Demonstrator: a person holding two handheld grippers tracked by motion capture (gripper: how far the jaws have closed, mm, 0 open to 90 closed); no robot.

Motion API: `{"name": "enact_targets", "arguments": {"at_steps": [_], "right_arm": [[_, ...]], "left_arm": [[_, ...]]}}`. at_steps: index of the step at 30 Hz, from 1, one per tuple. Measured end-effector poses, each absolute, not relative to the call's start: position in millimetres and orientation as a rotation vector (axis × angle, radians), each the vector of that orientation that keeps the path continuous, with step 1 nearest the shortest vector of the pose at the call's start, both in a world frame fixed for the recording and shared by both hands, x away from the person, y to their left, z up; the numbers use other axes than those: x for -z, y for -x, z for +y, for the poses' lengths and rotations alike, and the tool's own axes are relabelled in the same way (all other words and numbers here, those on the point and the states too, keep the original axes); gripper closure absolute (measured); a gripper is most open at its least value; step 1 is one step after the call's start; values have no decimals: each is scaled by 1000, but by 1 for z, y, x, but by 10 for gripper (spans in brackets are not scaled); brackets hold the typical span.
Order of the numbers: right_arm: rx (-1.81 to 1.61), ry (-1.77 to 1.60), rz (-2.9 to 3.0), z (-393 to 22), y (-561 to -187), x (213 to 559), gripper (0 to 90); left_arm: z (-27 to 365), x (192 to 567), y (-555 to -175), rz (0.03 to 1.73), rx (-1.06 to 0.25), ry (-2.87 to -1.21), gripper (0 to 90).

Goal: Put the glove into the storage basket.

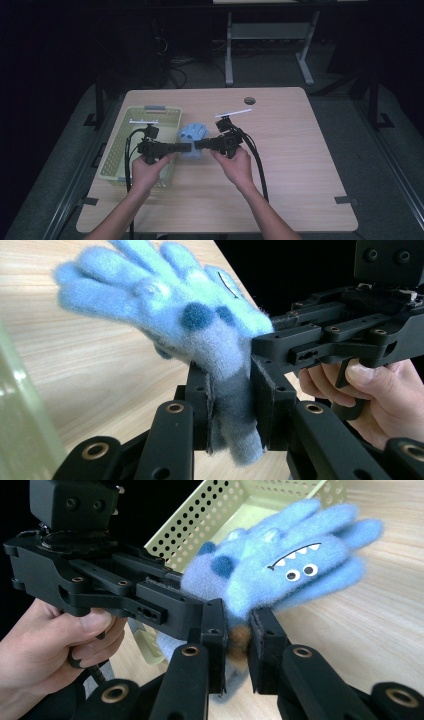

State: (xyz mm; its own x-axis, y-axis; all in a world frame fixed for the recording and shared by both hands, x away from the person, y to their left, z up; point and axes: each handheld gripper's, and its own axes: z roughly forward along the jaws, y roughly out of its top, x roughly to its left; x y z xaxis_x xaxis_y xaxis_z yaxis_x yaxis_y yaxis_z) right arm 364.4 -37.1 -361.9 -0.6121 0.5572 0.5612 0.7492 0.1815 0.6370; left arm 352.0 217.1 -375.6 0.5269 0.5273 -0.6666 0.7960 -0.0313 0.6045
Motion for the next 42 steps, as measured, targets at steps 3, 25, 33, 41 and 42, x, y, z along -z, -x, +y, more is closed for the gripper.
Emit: {"name": "enact_targets", "arguments": {"at_steps": [3, 25, 33, 41, 42], "right_arm": [[1404, 1255, -2258, -33, -366, 361, 792], [1391, 1204, -2240, -2, -377, 359, 793], [1397, 1187, -2252, 8, -378, 356, 792], [1394, 1172, -2263, 18, -379, 355, 792], [1394, 1172, -2263, 18, -379, 355, 792]], "left_arm": [[222, 375, -353, 1121, 307, -1697, 711], [254, 373, -352, 1152, 291, -1667, 713], [263, 370, -352, 1153, 284, -1667, 713], [273, 371, -351, 1158, 280, -1660, 713], [273, 371, -351, 1158, 280, -1660, 713]]}}
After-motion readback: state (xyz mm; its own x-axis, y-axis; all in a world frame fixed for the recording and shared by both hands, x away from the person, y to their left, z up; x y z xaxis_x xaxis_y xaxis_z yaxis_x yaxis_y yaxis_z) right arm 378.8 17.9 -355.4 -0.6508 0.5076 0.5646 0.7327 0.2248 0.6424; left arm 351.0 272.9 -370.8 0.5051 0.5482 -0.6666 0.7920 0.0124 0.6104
